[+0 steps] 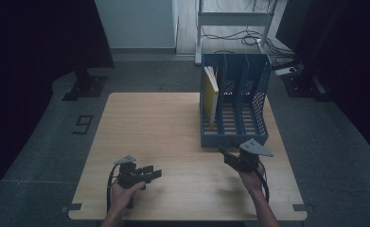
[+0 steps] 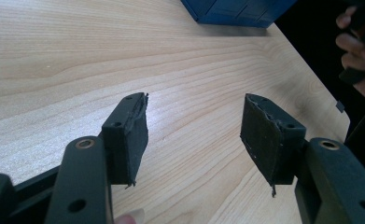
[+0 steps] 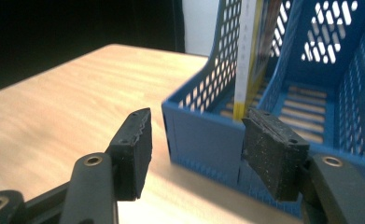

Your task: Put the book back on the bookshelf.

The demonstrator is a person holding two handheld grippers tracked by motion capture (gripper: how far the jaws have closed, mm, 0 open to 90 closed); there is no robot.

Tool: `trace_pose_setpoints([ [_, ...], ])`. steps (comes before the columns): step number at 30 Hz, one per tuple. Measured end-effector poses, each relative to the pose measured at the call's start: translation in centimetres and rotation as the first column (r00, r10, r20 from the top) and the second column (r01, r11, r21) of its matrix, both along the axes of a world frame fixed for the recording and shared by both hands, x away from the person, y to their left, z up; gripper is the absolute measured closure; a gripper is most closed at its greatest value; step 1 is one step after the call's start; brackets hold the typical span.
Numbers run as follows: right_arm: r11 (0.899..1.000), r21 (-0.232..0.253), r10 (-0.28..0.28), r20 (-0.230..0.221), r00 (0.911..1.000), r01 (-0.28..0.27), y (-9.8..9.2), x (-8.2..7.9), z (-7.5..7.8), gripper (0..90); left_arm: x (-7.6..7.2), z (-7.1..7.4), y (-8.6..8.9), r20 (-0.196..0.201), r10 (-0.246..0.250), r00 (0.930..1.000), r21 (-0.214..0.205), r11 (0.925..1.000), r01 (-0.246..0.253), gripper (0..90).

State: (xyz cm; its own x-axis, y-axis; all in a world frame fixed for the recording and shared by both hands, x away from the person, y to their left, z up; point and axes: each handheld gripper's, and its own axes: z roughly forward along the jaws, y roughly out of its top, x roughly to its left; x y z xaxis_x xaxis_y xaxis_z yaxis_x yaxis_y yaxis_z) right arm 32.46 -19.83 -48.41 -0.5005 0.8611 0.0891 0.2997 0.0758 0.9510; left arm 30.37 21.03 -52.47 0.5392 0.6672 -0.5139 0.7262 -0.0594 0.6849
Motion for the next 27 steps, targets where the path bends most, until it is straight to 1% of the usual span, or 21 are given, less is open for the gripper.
trace_pose_setpoints([
  [7,1.0,-0.023,0.007,-0.055,0.9985,-0.009,-0.9,-1.2,-2.0,40.8,0.0,-0.1,0.1,0.002,0.007,1.0,0.006,1.0,-0.007,41.0],
  [12,1.0,-0.022,0.019,-0.1,0.9948,-0.021,-1.4,-1.6,-3.4,40.1,0.1,-0.3,0.3,-0.001,0.018,0.9998,0.009,0.9998,-0.018,41.0],
  [15,0.997,-0.067,0.02,-0.138,0.9902,-0.029,-1.5,-1.6,-4.2,39.4,0.2,-0.3,0.3,-0.004,0.018,0.9998,0.013,0.9997,-0.018,41.0],
  [18,0.996,-0.079,0.027,-0.17,0.9852,-0.04,-1.5,-1.5,-4.8,39.3,0.2,-0.3,0.4,-0.004,0.019,0.9998,0.012,0.9997,-0.019,41.0],
  [20,0.996,-0.089,0.012,-0.159,0.9872,-0.027,-1.4,-1.5,-5.1,39.7,0.2,-0.3,0.4,-0.004,0.019,0.9998,0.014,0.9997,-0.019,41.0],
  [22,0.994,-0.1,0.016,-0.17,0.9852,-0.033,-1.2,-1.5,-5.3,39.5,0.2,-0.3,0.4,-0.004,0.018,0.9998,0.013,0.9998,-0.018,41.0],
  [27,0.994,-0.098,0.02,-0.178,0.9839,-0.038,-1.1,-1.4,-5.5,39.5,0.3,-0.4,0.4,-0.005,0.018,0.9998,0.012,0.9998,-0.018,41.0],
])
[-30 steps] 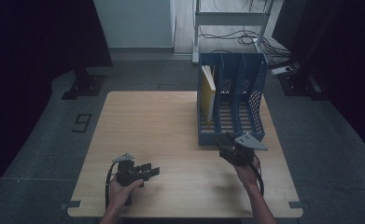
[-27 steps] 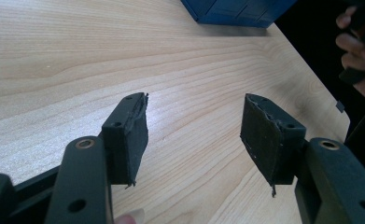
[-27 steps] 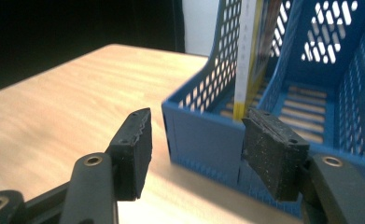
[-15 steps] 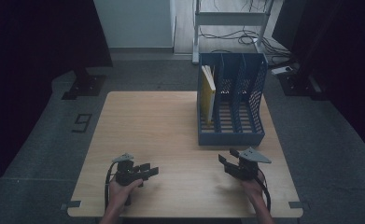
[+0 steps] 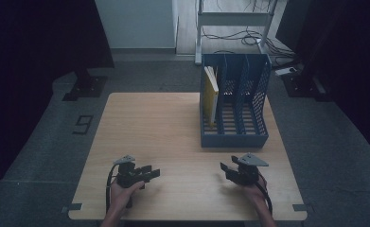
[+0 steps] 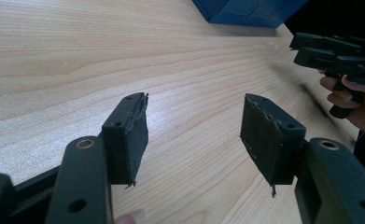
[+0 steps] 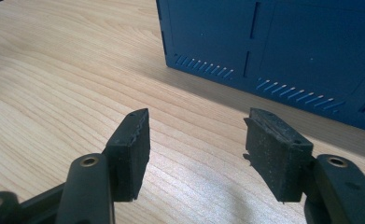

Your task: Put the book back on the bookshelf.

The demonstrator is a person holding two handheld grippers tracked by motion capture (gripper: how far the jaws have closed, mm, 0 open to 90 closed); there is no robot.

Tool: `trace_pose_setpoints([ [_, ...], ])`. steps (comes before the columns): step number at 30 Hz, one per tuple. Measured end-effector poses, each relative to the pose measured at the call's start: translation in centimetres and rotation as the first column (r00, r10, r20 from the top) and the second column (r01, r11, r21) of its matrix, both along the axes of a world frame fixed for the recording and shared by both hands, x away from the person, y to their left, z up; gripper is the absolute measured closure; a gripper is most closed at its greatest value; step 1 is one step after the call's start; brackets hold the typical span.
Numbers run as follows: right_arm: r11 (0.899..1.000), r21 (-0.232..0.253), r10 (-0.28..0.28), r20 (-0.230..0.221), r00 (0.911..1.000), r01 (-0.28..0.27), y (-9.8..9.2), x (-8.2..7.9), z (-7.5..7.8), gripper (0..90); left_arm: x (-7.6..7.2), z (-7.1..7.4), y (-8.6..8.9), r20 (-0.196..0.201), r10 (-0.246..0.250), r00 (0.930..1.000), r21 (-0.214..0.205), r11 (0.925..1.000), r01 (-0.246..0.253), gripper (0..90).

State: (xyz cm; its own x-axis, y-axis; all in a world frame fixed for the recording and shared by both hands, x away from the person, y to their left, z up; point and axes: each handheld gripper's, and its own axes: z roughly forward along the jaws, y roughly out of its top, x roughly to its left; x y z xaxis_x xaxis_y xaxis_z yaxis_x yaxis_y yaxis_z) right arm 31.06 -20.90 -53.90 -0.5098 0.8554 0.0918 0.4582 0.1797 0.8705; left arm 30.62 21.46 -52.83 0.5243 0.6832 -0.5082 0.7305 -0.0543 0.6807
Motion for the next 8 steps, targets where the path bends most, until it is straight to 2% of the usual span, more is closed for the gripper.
trace_pose_setpoints([
  [8,1.0,0.001,-0.015,-0.004,0.9999,0.015,-0.23,0.13,-0.27,38.0,0.01,0.05,0.05,0.003,0.003,1.0,-0.002,1.0,-0.003,41.0],
])
